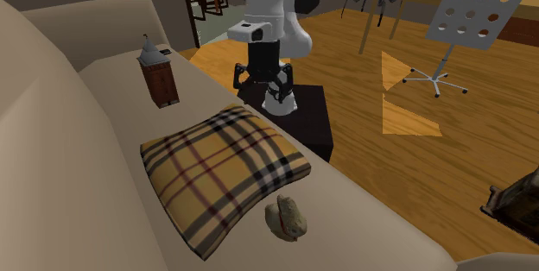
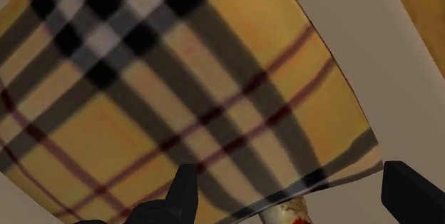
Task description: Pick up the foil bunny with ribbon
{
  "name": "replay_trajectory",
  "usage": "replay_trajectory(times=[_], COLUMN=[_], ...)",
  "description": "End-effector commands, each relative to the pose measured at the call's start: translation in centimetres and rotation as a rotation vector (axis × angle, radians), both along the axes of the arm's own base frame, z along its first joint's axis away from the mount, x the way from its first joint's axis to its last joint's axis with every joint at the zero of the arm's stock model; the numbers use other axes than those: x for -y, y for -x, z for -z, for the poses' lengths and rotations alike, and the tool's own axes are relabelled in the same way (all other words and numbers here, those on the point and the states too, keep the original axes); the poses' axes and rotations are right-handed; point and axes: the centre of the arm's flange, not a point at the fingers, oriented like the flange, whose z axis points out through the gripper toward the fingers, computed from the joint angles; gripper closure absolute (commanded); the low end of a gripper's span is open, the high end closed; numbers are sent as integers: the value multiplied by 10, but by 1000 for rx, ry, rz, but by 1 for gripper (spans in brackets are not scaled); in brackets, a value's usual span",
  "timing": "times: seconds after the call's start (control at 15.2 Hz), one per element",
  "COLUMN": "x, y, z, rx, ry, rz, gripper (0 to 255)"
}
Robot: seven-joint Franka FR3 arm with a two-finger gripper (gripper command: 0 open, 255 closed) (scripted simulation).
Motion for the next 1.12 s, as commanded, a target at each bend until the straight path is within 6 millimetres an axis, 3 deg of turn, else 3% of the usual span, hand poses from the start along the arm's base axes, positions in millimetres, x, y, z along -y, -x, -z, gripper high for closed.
replay_trajectory(times=[0.0,0.53,1.06], x=[2,-9,-34], y=[-20,-92,-163], z=[17,86,151], rx=[17,73,128], ry=[2,3,5], rz=[-50,-242,-435], gripper=[0,0,0])
